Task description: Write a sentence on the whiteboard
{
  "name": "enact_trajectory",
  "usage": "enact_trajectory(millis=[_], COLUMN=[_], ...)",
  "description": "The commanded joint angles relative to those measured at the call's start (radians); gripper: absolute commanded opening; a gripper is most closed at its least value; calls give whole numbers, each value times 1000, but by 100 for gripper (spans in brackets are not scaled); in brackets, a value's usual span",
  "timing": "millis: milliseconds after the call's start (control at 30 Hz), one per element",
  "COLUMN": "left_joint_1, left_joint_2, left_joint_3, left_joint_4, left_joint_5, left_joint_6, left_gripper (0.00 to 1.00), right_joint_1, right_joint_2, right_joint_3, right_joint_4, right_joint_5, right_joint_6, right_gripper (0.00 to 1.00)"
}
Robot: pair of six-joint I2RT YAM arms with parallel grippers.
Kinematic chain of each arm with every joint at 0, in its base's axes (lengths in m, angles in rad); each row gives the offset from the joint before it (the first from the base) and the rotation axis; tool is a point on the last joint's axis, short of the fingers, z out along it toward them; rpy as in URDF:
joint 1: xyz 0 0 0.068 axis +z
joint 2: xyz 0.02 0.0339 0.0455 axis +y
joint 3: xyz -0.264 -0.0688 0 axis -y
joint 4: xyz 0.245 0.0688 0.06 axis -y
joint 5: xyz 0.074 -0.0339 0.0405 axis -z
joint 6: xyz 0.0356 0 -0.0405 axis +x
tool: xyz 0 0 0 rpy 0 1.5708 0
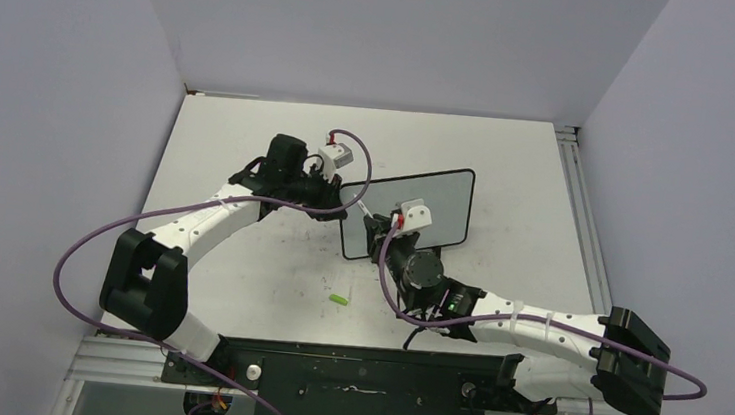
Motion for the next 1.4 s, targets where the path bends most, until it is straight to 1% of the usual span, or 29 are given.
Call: enact_trajectory(millis=[0, 933, 1367], left_joint_1=[-5, -5, -5], left_joint_2=[7, 2, 0], left_joint_3=[8, 12, 12], left_joint_4=[-26, -29, -31], left_joint_5=[-49, -41, -43], left_joint_6=[33, 39, 42], left_gripper=[0, 0, 0], right_joint_1=[-18, -47, -47], right_joint_2=[2, 62, 59], right_joint_3=[21, 41, 31], right_joint_4=[69, 70, 65], right_joint_5=[-22, -55, 7], right_joint_6=[13, 22, 14], right_gripper=[5, 5, 5])
